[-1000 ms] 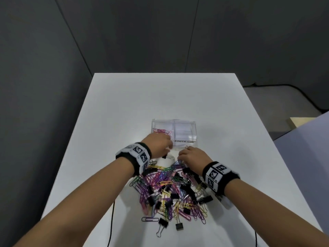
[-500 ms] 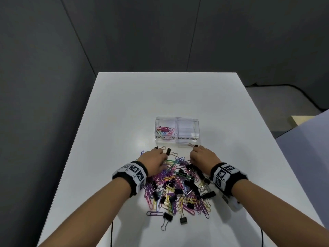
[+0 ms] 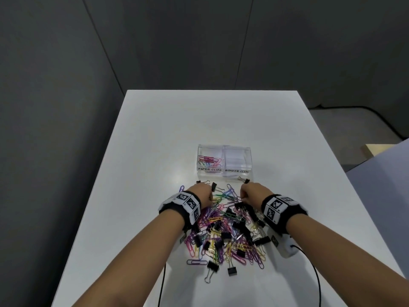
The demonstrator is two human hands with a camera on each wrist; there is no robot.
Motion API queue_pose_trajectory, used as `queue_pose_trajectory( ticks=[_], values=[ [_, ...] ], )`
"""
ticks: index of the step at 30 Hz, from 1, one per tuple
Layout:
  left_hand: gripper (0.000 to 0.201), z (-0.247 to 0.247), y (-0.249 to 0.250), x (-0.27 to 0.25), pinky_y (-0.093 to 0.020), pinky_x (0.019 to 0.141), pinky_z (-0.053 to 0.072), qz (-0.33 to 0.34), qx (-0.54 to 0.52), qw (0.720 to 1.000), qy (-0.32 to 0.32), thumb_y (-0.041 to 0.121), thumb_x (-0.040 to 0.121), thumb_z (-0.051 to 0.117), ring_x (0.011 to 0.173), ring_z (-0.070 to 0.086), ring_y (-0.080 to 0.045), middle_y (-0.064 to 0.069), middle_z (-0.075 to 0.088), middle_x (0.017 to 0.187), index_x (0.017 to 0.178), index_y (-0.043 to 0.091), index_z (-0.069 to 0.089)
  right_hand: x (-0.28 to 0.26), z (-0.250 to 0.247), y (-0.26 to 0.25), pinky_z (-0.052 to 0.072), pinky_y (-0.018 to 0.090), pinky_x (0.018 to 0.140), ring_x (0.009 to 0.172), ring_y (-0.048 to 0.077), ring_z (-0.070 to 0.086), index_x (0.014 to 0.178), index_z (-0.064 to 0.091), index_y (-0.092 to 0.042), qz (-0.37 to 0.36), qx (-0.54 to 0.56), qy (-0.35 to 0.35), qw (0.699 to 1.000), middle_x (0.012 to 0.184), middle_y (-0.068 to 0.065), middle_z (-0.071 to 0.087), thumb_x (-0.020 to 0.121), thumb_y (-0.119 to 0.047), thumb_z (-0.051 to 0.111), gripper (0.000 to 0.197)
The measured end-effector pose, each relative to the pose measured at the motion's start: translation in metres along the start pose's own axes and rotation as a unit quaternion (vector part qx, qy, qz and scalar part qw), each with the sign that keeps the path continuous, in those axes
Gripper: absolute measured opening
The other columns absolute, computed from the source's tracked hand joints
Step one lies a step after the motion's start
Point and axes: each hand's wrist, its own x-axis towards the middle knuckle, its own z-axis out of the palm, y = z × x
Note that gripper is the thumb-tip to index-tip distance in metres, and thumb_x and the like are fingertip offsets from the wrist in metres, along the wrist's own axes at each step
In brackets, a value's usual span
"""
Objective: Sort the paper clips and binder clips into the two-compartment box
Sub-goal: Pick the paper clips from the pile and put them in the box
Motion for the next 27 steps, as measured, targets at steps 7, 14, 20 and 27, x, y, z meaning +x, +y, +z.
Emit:
queue_pose_trajectory(
  ticks=[7, 14, 20, 27],
  values=[
    [0.033, -0.004, 0.011, -0.001, -0.036, 0.077, 0.052, -0.038, 0.032, 0.998, 0.027, 0.017, 0.087, 0.053, 0.074, 0.05, -0.023, -0.001, 0.045, 0.061, 0.057, 0.013, 0.041, -0.005, -0.004, -0.005, 0.042, 0.029, 0.066, 0.082, 0.025, 0.056, 0.081, 0.047, -0.012, -0.006, 0.008, -0.001, 1.0, 0.088, 0.008, 0.056, 0.086, -0.009, 0.051, 0.007],
    [0.022, -0.01, 0.0, 0.0, -0.032, 0.088, 0.049, -0.014, -0.019, 0.999, 0.034, 0.017, 0.09, 0.054, 0.103, 0.062, -0.026, -0.01, 0.067, 0.112, 0.105, 0.006, 0.066, -0.004, -0.01, -0.012, 0.031, 0.027, 0.05, 0.058, 0.019, 0.043, 0.105, 0.038, -0.012, 0.031, 0.123, 0.031, 0.991, 0.067, 0.0, 0.045, 0.09, -0.009, 0.039, 0.015],
    [0.028, -0.014, -0.003, -0.002, -0.032, 0.089, 0.048, 0.02, -0.033, 0.997, 0.07, 0.01, 0.091, 0.045, 0.104, 0.062, -0.025, -0.008, 0.066, 0.117, 0.106, 0.008, 0.068, 0.007, 0.003, -0.021, 0.046, 0.036, 0.08, 0.1, 0.027, 0.056, 0.116, 0.043, -0.01, 0.044, 0.063, 0.017, 0.997, 0.113, 0.009, 0.056, 0.08, -0.044, 0.064, 0.054],
    [0.045, 0.005, 0.008, 0.001, -0.039, 0.09, 0.048, -0.01, 0.038, 0.994, 0.098, 0.032, 0.083, 0.065, 0.11, 0.053, -0.031, -0.012, 0.051, 0.12, 0.117, 0.007, 0.049, 0.013, -0.001, -0.028, 0.044, 0.033, 0.08, 0.1, 0.026, 0.056, 0.11, 0.051, -0.008, 0.009, 0.031, 0.026, 0.999, 0.116, 0.01, 0.057, 0.087, -0.03, 0.061, 0.034]
  ],
)
